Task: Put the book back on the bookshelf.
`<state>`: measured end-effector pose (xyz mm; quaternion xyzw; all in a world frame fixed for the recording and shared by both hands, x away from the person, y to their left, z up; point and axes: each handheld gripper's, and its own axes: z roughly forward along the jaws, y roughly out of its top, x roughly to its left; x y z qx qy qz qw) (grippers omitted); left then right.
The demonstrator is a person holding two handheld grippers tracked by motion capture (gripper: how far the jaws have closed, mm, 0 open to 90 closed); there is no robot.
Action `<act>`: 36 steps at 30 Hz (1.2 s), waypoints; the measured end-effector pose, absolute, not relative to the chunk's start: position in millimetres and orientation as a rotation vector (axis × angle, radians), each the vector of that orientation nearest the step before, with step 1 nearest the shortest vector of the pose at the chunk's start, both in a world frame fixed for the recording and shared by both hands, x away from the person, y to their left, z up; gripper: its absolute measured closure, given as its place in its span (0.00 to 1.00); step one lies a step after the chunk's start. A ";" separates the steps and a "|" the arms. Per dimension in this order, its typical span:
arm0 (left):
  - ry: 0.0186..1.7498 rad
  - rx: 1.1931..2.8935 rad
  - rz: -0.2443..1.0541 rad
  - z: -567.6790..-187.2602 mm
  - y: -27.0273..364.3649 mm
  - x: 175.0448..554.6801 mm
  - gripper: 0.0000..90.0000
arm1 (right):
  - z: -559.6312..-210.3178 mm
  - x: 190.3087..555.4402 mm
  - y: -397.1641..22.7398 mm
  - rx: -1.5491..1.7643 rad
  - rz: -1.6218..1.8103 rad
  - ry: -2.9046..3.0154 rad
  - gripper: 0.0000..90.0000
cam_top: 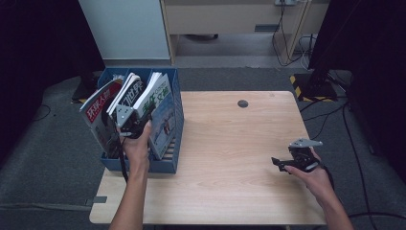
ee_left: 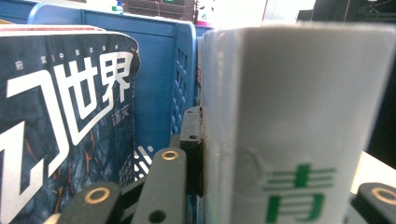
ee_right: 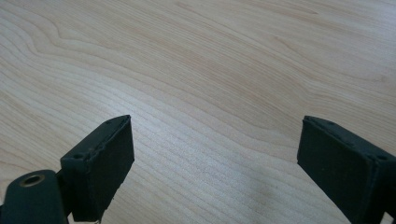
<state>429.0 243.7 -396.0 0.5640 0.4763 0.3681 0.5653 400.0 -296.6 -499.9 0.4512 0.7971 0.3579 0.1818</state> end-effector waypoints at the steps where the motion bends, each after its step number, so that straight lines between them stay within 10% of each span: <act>1: 1.126 1.329 0.863 -396.0 243.9 429.0 0.82 | -499.8 399.9 -296.5 1.276 1.012 2.247 0.13; 36: 1.153 1.383 0.836 -398.4 240.1 411.5 0.75 | -499.7 398.6 -293.4 1.268 1.012 2.268 0.12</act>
